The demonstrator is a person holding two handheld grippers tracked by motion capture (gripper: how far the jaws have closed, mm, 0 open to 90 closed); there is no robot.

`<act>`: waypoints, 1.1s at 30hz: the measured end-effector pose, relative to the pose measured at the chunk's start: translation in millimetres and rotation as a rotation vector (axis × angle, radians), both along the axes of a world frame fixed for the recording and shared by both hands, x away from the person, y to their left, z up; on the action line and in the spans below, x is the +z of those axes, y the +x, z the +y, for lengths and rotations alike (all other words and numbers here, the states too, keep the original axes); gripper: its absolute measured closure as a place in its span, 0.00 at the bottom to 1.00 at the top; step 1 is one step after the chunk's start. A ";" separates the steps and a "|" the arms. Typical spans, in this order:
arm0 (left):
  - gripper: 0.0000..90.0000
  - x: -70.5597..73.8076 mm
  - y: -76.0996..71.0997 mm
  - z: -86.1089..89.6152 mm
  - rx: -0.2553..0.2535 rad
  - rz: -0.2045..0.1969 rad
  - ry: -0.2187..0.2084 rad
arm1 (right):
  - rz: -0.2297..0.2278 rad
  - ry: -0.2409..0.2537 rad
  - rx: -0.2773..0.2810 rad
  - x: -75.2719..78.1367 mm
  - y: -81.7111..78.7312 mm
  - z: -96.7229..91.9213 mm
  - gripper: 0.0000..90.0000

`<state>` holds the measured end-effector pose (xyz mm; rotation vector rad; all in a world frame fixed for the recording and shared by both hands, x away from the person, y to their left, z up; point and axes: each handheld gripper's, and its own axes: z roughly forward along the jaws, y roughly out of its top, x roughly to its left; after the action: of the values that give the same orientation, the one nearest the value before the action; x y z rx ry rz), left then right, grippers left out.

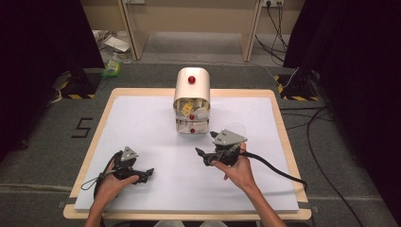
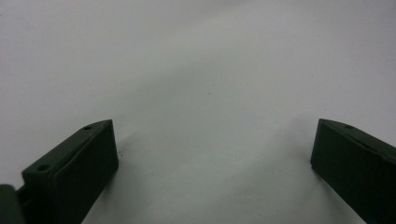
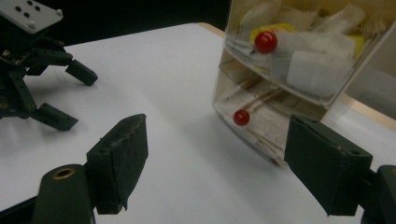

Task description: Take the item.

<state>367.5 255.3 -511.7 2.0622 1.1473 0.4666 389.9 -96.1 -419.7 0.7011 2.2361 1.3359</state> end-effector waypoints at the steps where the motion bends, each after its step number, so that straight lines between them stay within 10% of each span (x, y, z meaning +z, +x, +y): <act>1: 0.00 0.0 0.0 -0.1 0.000 0.000 0.000 | -0.009 -0.007 -0.003 2.7 1.8 2.6 0.25; 33: 0.00 0.0 -0.1 -0.1 0.000 0.000 -0.001 | -0.084 0.006 -0.019 41.2 60.7 37.1 0.24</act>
<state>367.5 255.3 -511.7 2.0613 1.1477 0.4667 450.6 -58.9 -378.5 0.6542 2.1554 1.3390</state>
